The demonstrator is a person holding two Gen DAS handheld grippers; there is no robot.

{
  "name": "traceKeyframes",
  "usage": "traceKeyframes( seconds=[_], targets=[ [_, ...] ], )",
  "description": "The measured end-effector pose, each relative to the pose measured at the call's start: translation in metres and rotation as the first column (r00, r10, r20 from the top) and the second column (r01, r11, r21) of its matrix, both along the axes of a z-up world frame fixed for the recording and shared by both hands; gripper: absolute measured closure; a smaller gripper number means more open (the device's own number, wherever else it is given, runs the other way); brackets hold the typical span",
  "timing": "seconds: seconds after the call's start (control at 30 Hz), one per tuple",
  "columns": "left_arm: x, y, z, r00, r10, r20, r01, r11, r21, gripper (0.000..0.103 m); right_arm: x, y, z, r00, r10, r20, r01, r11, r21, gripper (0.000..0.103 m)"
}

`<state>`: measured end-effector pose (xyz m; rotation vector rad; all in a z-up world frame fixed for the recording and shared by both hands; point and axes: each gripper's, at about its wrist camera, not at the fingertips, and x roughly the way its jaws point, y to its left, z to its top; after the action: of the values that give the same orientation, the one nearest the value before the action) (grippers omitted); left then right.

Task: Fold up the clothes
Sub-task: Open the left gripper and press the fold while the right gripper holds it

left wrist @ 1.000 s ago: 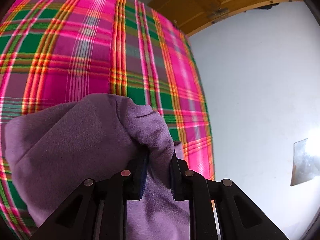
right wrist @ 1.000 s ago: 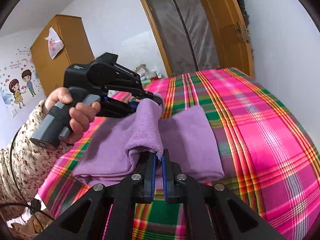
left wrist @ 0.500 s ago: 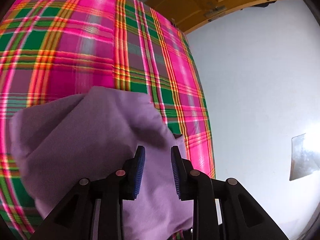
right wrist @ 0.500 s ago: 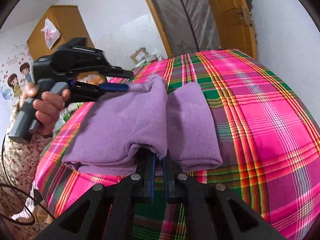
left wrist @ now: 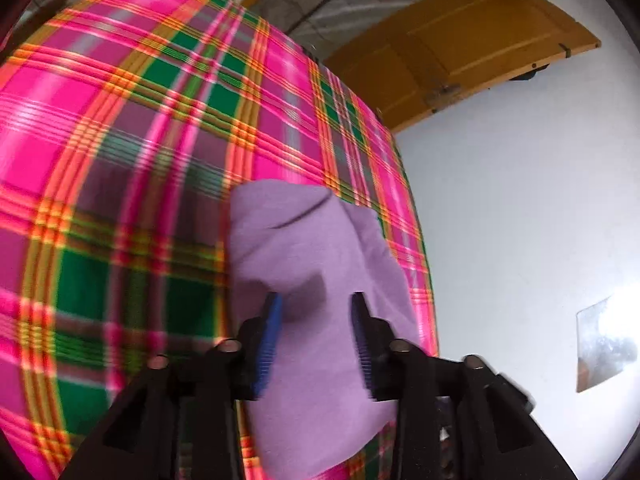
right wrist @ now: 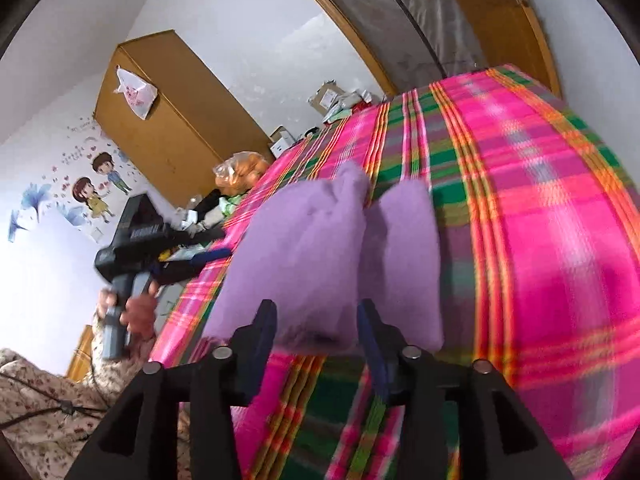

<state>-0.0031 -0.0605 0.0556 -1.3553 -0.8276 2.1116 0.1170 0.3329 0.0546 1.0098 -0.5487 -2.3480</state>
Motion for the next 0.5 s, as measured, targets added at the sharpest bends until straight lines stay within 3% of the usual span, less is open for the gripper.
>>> traceKeyframes(
  seconds=[0.13, 0.3, 0.5],
  targets=[
    [0.006, -0.001, -0.017, 1.000, -0.008, 0.014, 0.009, 0.999, -0.031, 0.062, -0.035, -0.001, -0.007, 0.998, 0.034, 0.050, -0.033, 0.999, -0.008, 0.058],
    [0.009, 0.000, -0.038, 0.996, -0.076, 0.039, 0.076, 0.997, -0.004, 0.062, -0.072, -0.006, -0.025, 0.985, 0.066, 0.160, -0.063, 0.998, -0.027, 0.056],
    [0.011, 0.005, -0.045, 0.991, -0.133, -0.012, 0.134, 0.991, 0.027, 0.062, -0.098, -0.007, -0.035, 0.975, 0.111, 0.193, -0.090, 0.989, -0.115, 0.056]
  ],
)
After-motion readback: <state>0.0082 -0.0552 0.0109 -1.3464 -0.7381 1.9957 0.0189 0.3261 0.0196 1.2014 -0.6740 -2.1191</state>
